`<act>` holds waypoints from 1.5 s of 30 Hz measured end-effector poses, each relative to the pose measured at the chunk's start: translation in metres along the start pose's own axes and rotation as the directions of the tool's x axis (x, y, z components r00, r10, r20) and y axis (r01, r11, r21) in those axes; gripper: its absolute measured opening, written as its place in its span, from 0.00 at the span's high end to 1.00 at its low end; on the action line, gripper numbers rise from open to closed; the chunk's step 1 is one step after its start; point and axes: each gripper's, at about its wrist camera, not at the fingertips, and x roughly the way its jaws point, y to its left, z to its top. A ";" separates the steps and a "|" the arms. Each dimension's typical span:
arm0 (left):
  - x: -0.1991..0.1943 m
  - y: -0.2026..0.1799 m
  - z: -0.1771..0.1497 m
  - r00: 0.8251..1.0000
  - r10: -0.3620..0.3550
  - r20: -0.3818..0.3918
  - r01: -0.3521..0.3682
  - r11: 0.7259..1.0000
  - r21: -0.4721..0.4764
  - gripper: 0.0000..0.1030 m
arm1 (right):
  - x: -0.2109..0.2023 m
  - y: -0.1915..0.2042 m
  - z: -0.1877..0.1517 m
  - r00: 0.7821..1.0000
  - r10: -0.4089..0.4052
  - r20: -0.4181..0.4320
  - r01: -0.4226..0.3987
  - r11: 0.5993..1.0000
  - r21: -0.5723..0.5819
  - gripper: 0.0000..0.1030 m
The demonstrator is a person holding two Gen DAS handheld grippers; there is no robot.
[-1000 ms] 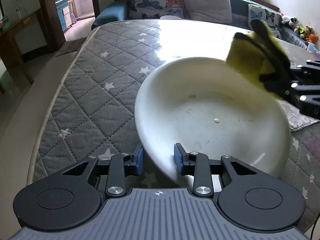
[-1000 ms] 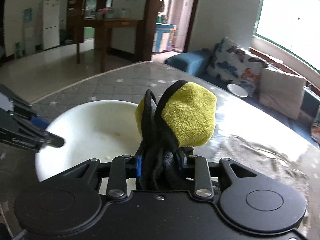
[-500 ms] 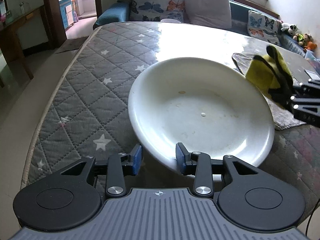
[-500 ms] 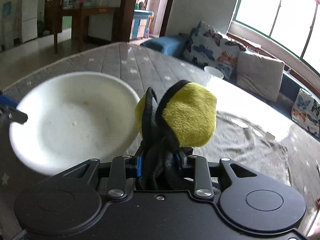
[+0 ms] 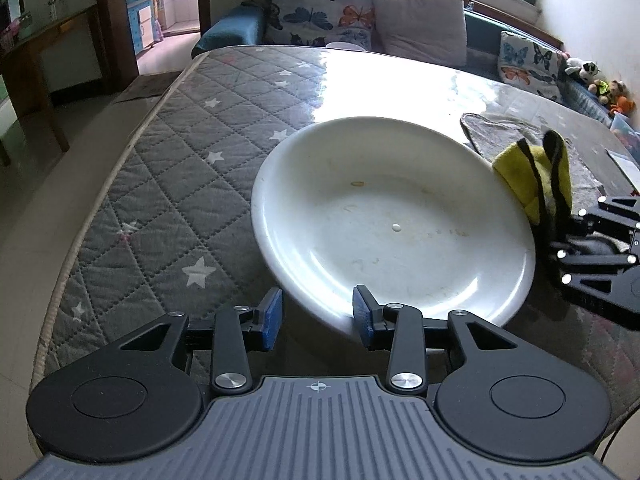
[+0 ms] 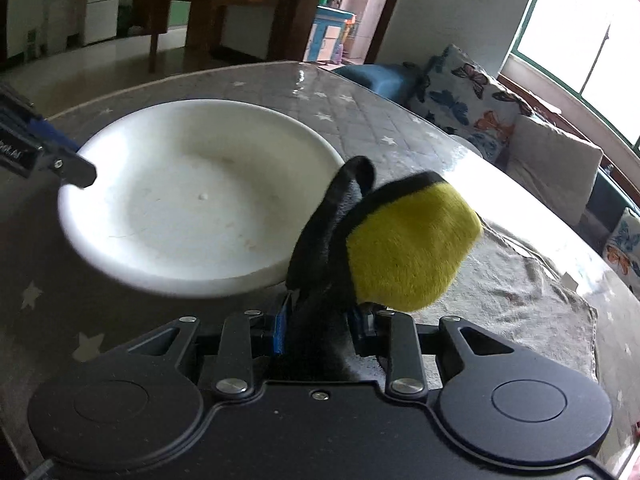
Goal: Clean bowl
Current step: 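Release the bowl rim with the left tool while the right tool carries the cloth toward the grey towel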
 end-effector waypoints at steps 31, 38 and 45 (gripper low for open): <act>0.051 0.022 0.057 0.995 0.101 -0.002 -0.101 0.995 0.019 0.63 | 0.039 -0.022 0.034 0.994 0.079 0.072 -0.084 0.994 0.069 0.68; 0.047 0.023 0.055 0.997 0.079 0.010 -0.079 0.997 0.003 0.62 | 0.022 -0.026 0.026 0.996 0.051 0.073 -0.058 0.993 0.098 0.52; 0.039 0.020 0.051 0.996 0.078 0.030 -0.079 0.997 0.017 0.62 | 0.006 -0.028 0.027 0.997 0.015 0.077 -0.022 0.995 0.098 0.45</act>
